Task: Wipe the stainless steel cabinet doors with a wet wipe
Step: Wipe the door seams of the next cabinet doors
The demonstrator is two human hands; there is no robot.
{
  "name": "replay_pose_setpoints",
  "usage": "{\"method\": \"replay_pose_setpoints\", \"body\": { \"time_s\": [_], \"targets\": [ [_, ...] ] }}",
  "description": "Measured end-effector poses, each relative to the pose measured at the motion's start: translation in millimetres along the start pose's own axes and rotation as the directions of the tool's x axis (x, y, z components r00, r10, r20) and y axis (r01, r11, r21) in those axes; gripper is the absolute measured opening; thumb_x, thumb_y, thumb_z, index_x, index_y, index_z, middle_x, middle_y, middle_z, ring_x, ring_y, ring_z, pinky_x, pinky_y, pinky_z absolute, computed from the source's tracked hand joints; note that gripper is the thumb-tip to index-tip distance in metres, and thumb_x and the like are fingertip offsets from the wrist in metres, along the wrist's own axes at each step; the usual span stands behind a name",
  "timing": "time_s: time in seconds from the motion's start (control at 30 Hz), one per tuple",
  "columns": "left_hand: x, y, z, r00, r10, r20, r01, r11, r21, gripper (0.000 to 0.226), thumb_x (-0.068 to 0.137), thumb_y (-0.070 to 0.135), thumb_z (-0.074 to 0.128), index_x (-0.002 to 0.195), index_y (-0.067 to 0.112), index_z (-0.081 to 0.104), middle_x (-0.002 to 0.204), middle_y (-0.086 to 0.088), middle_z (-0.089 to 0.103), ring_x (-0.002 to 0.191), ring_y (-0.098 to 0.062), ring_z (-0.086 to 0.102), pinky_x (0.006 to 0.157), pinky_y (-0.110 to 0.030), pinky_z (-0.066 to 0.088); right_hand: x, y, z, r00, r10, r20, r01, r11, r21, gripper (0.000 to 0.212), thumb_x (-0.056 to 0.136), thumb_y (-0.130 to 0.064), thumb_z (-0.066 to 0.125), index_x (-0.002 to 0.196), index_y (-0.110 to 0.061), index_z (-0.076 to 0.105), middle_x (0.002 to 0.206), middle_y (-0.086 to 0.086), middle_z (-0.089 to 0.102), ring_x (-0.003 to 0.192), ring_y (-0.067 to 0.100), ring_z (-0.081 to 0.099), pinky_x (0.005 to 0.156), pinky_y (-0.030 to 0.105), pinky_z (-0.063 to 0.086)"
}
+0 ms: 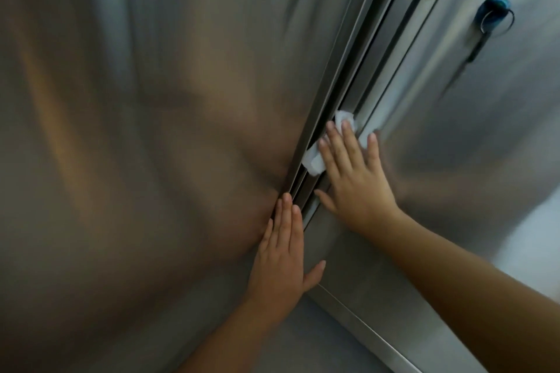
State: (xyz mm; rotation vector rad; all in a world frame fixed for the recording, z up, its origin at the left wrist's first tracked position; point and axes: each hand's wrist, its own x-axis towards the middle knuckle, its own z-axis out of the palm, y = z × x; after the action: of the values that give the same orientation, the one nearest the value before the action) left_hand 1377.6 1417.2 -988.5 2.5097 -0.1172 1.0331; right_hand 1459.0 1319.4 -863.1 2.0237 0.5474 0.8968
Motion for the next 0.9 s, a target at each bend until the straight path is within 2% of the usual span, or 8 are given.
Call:
{"method": "replay_pose_setpoints", "body": {
  "time_s": [0.1,0.27,0.43,0.5,0.6,0.7,0.77,0.9],
  "targets": [
    [-4.1,-2.5,0.7,0.999,0.004,0.033,-0.004,1.0,0.011,0.099,0.067,0.049,0.071,0.133,-0.01,0.027,0.139,-0.029,0.037,0.126,-0.04,0.039,0.094,-0.052,0.038,-18.4,-25.7,14.7,0.996,-0.081,0.041,0.078,0.995,0.054,0.085,0.088,-0.063,0.029,0.145,-0.01,-0.004,0.15,0.019,-0.013,0.139,0.037,-0.012,0.106,0.056,-0.014],
    [-10.3,-5.7,0.0,0.997,0.025,0.071,-0.026,1.0,0.011,0.102,0.064,0.049,0.076,0.132,-0.009,0.027,0.139,-0.028,0.036,0.126,-0.039,0.036,0.095,-0.047,0.04,-38.5,-62.4,31.9,0.976,-0.196,0.1,0.182,0.974,0.132,0.08,0.095,-0.054,0.024,0.138,-0.008,-0.025,0.142,0.018,-0.035,0.13,0.036,-0.033,0.096,0.061,-0.026],
    [-13.9,-9.4,2.5,0.997,0.031,0.07,-0.032,0.999,0.025,0.1,0.067,0.049,0.073,0.133,-0.01,0.027,0.14,-0.028,0.033,0.128,-0.037,0.032,0.099,-0.045,0.033,-27.8,-46.7,22.5,0.998,-0.058,0.02,0.056,0.991,0.118,0.076,0.089,-0.059,0.027,0.144,-0.015,0.0,0.15,0.013,-0.013,0.139,0.028,-0.012,0.105,0.057,-0.018],
    [-14.5,-9.9,5.3,0.997,0.038,0.06,-0.04,0.999,0.035,0.095,0.071,0.049,0.066,0.134,-0.011,0.028,0.141,-0.028,0.03,0.129,-0.038,0.031,0.1,-0.046,0.031,-25.1,-45.6,21.7,0.999,-0.043,0.014,0.041,0.993,0.114,0.077,0.089,-0.06,0.026,0.145,-0.013,-0.001,0.15,0.014,-0.013,0.139,0.029,-0.011,0.105,0.058,-0.017],
    [-14.8,-10.3,8.2,0.999,0.032,0.042,-0.033,0.999,0.032,0.096,0.068,0.047,0.07,0.133,-0.01,0.027,0.141,-0.027,0.03,0.129,-0.037,0.031,0.099,-0.046,0.032,-30.9,-56.8,25.6,0.998,-0.055,0.031,0.051,0.991,0.125,0.078,0.09,-0.059,0.026,0.144,-0.012,-0.005,0.15,0.014,-0.014,0.139,0.031,-0.013,0.105,0.056,-0.016],
    [-15.4,-11.7,9.5,0.999,0.042,0.009,-0.042,0.999,0.015,0.092,0.069,0.044,0.066,0.133,-0.009,0.026,0.14,-0.027,0.028,0.127,-0.039,0.031,0.098,-0.047,0.031,-45.0,-76.7,36.5,0.99,-0.129,0.053,0.121,0.983,0.137,0.076,0.093,-0.056,0.027,0.145,-0.014,-0.009,0.149,0.012,-0.022,0.135,0.033,-0.02,0.104,0.06,-0.013],
    [-16.6,-12.4,9.7,0.999,0.049,0.003,-0.049,0.999,0.015,0.089,0.071,0.043,0.061,0.133,-0.01,0.026,0.14,-0.027,0.027,0.127,-0.039,0.03,0.097,-0.048,0.031,-52.2,-89.4,43.7,0.979,-0.189,0.079,0.174,0.971,0.166,0.074,0.096,-0.052,0.025,0.146,-0.014,-0.014,0.147,0.012,-0.029,0.132,0.034,-0.027,0.101,0.057,-0.014],
    [-17.4,-11.2,8.6,0.999,0.041,0.033,-0.041,0.999,0.025,0.09,0.068,0.043,0.066,0.132,-0.013,0.036,0.139,-0.028,0.029,0.126,-0.039,0.031,0.096,-0.048,0.035,-56.2,-95.1,46.8,0.979,-0.185,0.087,0.168,0.97,0.176,0.072,0.094,-0.052,0.029,0.148,-0.02,-0.007,0.15,0.007,-0.022,0.135,0.033,-0.018,0.104,0.054,-0.006]
  ]
}}
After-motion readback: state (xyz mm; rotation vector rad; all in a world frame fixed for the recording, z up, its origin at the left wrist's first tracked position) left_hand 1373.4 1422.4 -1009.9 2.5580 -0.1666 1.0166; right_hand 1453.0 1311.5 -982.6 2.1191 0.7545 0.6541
